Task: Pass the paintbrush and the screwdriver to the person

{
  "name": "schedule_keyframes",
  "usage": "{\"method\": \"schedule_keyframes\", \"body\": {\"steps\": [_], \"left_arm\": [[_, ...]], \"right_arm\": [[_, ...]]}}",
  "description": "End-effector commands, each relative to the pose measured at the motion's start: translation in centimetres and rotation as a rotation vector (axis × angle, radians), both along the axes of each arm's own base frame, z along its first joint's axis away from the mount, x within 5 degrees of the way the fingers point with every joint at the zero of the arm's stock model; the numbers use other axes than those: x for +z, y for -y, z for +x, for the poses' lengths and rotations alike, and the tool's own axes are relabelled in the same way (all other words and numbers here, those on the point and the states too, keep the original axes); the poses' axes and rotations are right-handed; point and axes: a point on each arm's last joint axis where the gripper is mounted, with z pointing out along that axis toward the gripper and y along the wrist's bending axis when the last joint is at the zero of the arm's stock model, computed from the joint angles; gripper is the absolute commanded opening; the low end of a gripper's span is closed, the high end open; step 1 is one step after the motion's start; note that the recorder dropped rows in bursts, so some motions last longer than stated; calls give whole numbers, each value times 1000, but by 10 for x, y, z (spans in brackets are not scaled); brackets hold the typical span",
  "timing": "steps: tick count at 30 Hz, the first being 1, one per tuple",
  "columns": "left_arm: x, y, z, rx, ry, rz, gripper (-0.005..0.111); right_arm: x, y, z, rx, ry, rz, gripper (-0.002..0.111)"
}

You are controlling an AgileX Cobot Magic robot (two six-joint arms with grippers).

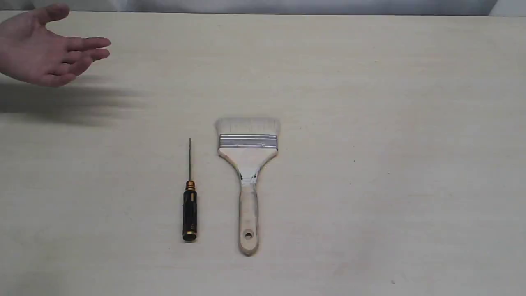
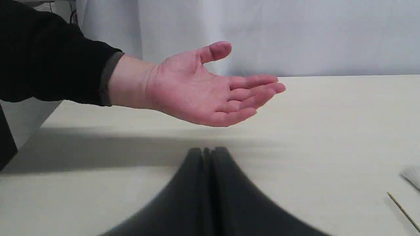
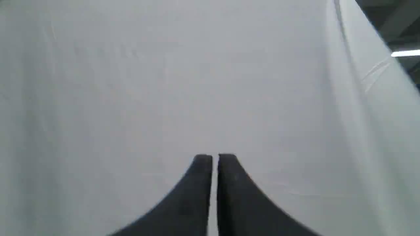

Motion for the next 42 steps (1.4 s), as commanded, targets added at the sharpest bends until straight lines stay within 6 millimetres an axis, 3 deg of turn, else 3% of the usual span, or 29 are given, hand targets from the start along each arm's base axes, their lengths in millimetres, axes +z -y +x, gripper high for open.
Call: {"method": "schedule_keyframes", "body": {"steps": [1, 4, 7, 10, 16, 17, 20, 23, 25, 28, 33, 36, 42], "left_arm": [[0, 1, 0, -9, 6, -6, 0], [0, 1, 0, -9, 6, -6, 0], [0, 1, 0, -9, 6, -6, 0], [0, 1, 0, -9, 6, -6, 0], [0, 1, 0, -8, 7, -2, 0], [0, 1, 0, -8, 7, -2, 0], [0, 1, 0, -8, 7, -2, 0], [0, 1, 0, -8, 7, -2, 0], [0, 1, 0, -8, 7, -2, 0], [0, 1, 0, -8, 7, -2, 0], [0, 1, 0, -8, 7, -2, 0], [0, 1, 0, -8, 7, -2, 0], [0, 1, 0, -9, 4, -6, 0]], "right_arm": [[7, -3, -7, 183, 114, 162, 4], [8, -14, -8, 206, 95, 4, 4], [22, -28, -4, 234, -47, -192, 4], [49, -34, 2, 275, -175, -278, 4], [109, -36, 30, 307, -446, -346, 4], [122, -36, 36, 358, -469, -274, 4], [136, -37, 63, 424, -534, -254, 4], [135, -33, 94, 422, -609, -235, 4], [126, -28, 115, 357, -645, -328, 4], [101, -26, 146, 284, -679, -638, 4], [81, -25, 169, 270, -685, -875, 4], [82, -24, 170, 273, -697, -840, 4], [88, -39, 166, 453, -734, -521, 4]]}}
